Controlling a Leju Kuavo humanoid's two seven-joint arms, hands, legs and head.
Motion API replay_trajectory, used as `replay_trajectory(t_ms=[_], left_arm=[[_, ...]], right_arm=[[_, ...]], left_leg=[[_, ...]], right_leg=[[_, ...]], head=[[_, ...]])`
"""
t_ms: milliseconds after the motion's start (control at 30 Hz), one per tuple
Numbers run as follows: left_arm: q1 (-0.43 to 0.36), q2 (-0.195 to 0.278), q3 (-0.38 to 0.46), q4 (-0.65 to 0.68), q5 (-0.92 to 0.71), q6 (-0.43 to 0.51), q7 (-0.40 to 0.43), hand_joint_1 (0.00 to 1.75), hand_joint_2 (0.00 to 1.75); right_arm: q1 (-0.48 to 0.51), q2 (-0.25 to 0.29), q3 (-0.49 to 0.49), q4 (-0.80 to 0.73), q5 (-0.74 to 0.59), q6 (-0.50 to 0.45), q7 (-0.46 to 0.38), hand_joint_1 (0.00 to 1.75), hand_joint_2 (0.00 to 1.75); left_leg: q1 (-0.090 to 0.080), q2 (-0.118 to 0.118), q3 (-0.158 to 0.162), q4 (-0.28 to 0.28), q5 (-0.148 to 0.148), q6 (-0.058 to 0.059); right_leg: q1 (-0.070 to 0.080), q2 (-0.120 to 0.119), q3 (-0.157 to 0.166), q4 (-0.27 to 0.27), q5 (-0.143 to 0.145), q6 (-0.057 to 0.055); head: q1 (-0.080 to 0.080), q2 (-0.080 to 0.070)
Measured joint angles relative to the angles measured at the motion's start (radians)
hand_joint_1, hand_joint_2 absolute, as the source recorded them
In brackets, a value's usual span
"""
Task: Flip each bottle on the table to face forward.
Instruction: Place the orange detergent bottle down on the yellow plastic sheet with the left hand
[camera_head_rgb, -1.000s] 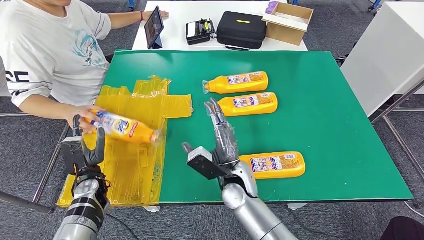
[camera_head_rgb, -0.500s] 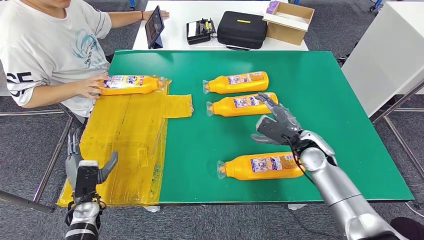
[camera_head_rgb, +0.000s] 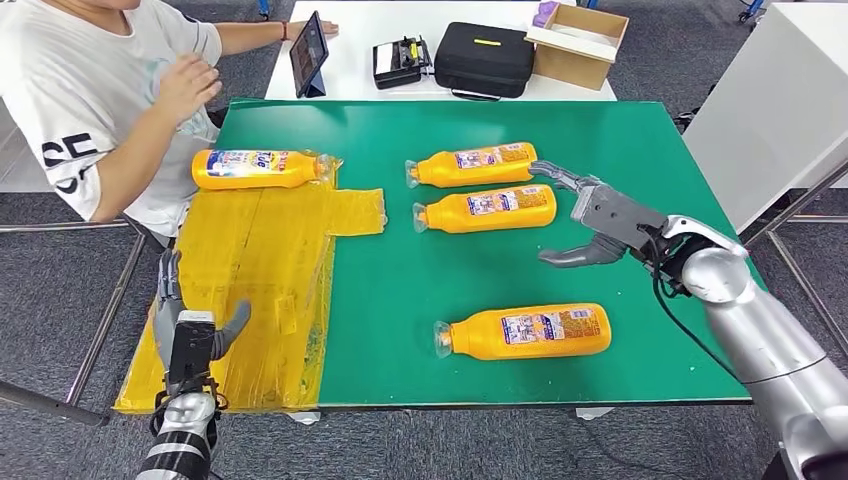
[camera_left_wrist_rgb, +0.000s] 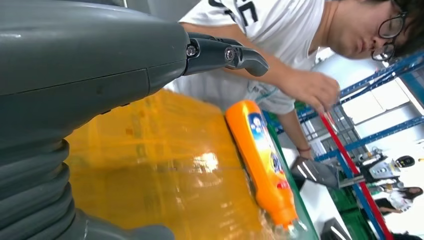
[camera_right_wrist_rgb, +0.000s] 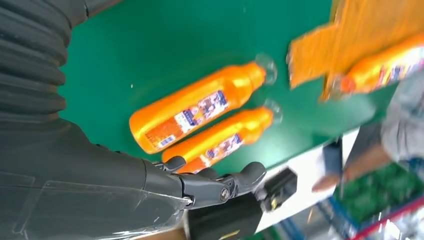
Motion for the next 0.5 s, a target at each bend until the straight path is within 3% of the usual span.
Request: replay_trajectory(t_ms=[133,333,467,500], left_arm=[[-0.008,-0.019,-0.073,0.005,0.045,-0.039,0.000,0.00,1.75],[-0.025,-0.050,-0.166,0.005,0.070,-0.067,0.000,0.00,1.75],[-0.028,-0.056,-0.188,0.006,0.077,-0.075,0.000,0.00,0.00],[-0.029,-0.057,-0.192,0.006,0.083,-0.084,0.000,0.00,0.00]], right_arm=[[-0.094,-0.043,0.118,-0.007,-0.015,0.046,0.027,0.00,1.75],[-0.143,-0.043,0.285,-0.002,-0.008,0.051,0.031,0.00,1.75],[-0.156,-0.042,0.328,0.003,-0.002,0.049,0.030,0.00,1.75],[-0.160,-0.043,0.338,0.004,0.002,0.045,0.029,0.00,1.75]], left_leg=[[0.000,0.000,0.000,0.000,0.000,0.000],[0.000,-0.001,0.000,0.000,0.000,0.000],[0.000,0.000,0.000,0.000,0.000,0.000],[0.000,0.000,0.000,0.000,0.000,0.000]], right_leg=[[0.000,0.000,0.000,0.000,0.000,0.000],[0.000,-0.001,0.000,0.000,0.000,0.000],[0.000,0.000,0.000,0.000,0.000,0.000],[0.000,0.000,0.000,0.000,0.000,0.000]], head=[[0.000,0.000],[0.000,0.000],[0.000,0.000],[0.000,0.000]])
